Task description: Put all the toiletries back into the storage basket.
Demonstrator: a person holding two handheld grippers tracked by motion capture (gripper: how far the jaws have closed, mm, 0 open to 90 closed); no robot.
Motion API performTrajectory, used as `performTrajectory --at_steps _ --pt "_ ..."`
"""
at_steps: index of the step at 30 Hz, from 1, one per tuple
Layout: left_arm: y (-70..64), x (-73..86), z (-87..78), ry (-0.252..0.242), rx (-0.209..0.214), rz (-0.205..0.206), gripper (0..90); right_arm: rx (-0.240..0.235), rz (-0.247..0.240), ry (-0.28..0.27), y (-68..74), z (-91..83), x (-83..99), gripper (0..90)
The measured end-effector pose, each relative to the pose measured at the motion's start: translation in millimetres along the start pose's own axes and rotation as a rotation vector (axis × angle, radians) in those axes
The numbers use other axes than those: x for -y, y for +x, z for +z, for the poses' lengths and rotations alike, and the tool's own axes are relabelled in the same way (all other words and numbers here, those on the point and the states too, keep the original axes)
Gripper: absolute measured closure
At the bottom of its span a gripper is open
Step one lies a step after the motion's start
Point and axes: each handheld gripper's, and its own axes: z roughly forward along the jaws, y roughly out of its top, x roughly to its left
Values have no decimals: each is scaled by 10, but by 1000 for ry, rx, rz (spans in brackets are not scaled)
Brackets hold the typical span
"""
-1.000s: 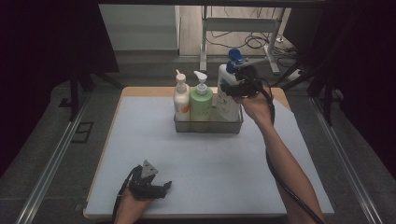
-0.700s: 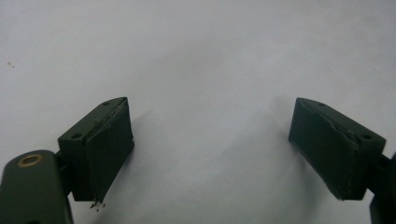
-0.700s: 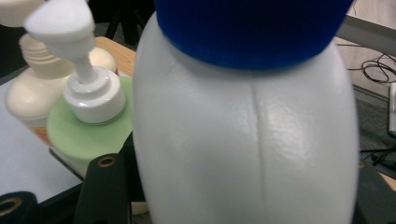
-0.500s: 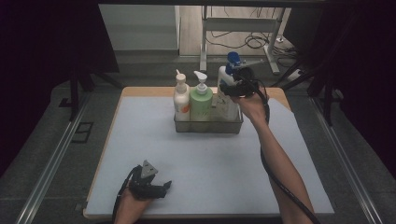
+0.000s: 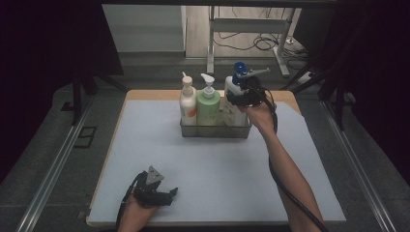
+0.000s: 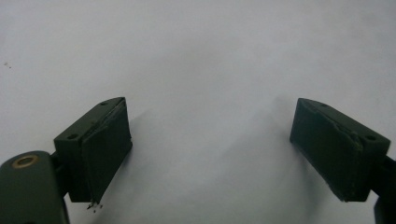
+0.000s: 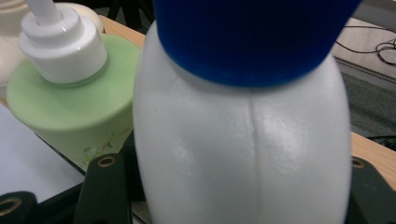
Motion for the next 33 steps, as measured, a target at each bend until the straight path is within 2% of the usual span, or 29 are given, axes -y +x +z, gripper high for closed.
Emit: performTrajectory --at_steps 17,24,29,33 --pt "-1 0 0 0 0 -1 121 15 18 32 -13 131 174 400" --pt "0 -1 0 1 2 -2 121 9 27 38 5 194 253 397" --pt "-1 -2 -2 4 1 -1 121 0 58 33 -36 177 280 385" --pt "-2 -2 0 3 0 -1 121 -14 65 25 -79 164 309 375"
